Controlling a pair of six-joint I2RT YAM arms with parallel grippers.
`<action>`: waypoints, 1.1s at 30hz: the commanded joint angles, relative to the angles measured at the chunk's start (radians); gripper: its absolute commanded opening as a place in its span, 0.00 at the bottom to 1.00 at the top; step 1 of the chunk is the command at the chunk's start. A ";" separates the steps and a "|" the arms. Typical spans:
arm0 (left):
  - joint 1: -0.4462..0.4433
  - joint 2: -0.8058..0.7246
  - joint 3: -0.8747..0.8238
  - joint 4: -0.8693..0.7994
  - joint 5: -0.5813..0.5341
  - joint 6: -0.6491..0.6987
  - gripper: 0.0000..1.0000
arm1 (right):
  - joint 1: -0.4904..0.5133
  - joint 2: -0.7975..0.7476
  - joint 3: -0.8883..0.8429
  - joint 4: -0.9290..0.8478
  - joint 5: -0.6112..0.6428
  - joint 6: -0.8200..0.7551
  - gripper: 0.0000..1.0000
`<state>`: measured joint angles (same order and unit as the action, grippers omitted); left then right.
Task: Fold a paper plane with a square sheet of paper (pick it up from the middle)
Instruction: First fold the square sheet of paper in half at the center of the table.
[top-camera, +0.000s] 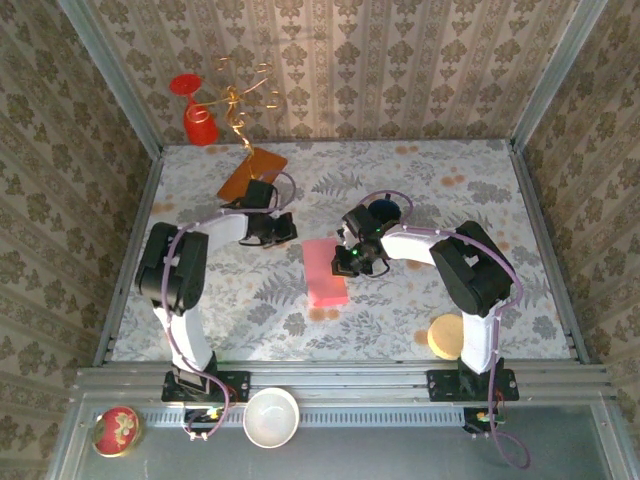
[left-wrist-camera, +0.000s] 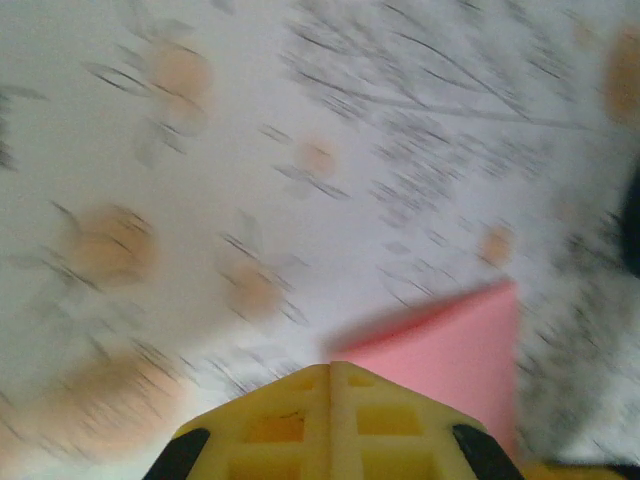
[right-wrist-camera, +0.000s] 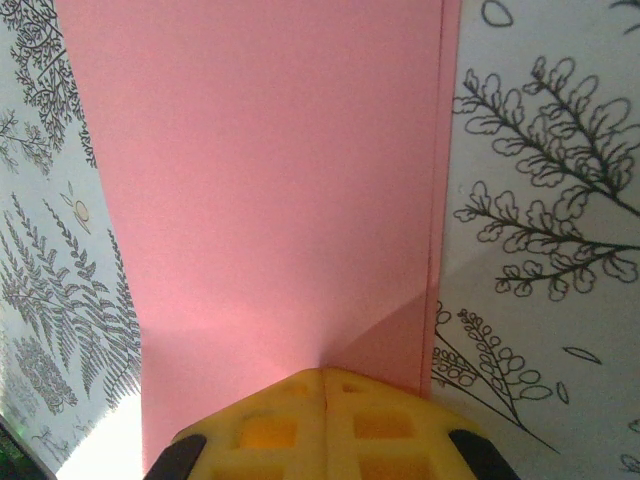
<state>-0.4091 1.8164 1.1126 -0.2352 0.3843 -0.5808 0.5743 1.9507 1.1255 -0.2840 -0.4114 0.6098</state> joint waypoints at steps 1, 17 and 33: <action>-0.088 -0.111 -0.075 0.001 0.026 -0.059 0.00 | 0.002 0.134 -0.107 -0.227 0.217 0.018 0.03; -0.232 -0.125 -0.223 -0.012 0.093 -0.217 0.00 | 0.005 0.138 -0.156 -0.143 0.198 0.045 0.02; -0.216 -0.098 -0.284 -0.041 0.088 -0.176 0.00 | 0.006 0.143 -0.157 -0.166 0.227 0.033 0.02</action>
<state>-0.6327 1.7386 0.8783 -0.2264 0.4759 -0.7776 0.5743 1.9430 1.0767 -0.2081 -0.4301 0.6399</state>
